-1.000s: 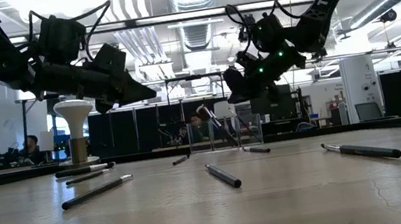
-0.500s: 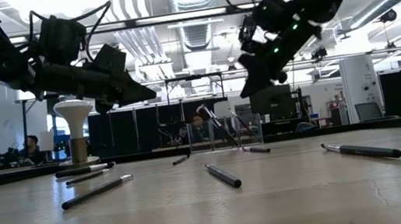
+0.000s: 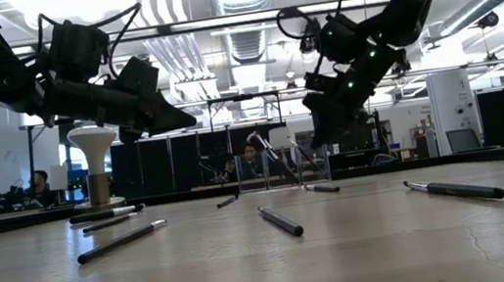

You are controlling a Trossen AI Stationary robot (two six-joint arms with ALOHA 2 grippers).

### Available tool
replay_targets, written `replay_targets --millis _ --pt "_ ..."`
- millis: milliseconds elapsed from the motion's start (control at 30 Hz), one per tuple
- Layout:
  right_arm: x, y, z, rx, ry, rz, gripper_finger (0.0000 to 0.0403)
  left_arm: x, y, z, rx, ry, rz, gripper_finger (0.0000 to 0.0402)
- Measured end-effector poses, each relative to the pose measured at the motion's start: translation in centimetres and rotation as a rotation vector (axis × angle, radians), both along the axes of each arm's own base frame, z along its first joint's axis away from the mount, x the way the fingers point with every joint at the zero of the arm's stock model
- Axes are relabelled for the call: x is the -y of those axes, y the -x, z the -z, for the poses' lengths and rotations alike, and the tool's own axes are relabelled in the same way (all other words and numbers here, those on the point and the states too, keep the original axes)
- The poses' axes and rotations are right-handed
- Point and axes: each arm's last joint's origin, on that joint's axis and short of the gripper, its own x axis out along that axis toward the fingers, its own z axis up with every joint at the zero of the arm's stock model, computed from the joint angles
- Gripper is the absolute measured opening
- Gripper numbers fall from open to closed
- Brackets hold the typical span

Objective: Pick & Place Makeup Brushes
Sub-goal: Adjust the transparent organizer, then put the black eyeshadow brush into the transparent organizer

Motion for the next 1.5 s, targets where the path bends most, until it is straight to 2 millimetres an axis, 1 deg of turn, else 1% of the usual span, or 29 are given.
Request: replay_targets --millis 67,200,800,1033,1167,1267,1400,1500 --pt "0.2 -0.1 0.2 -0.014 0.01 0.023 0.0008 0.0 0.0 0.0 0.0 0.0 0.0 0.0" --pt "0.3 -0.3 -0.1 0.004 0.022 0.027 0.0008 0.0 0.0 0.0 -0.002 0.0 0.0 0.0" --pt "0.8 0.0 -0.1 -0.007 0.051 0.078 0.0008 0.0 0.0 0.0 -0.003 0.003 0.0 0.0" --pt "0.8 0.1 -0.6 0.015 0.069 0.074 0.0008 0.0 0.0 0.1 0.0 0.017 -0.003 0.0" --pt "-0.7 0.6 -1.6 0.045 0.09 0.043 0.0008 0.0 0.0 0.1 0.011 0.04 -0.007 0.0" --pt "-2.7 1.4 -1.4 0.094 0.097 0.012 0.0008 0.1 0.0 0.3 -0.003 0.079 0.004 0.0" --pt "-6.0 2.9 -0.9 0.213 0.103 -0.038 0.0008 0.7 -0.9 0.5 -0.099 0.194 0.043 0.0" --pt "-8.3 4.2 -0.3 0.296 0.086 -0.072 0.0008 1.9 -1.7 0.6 -0.24 0.249 0.0 0.0"
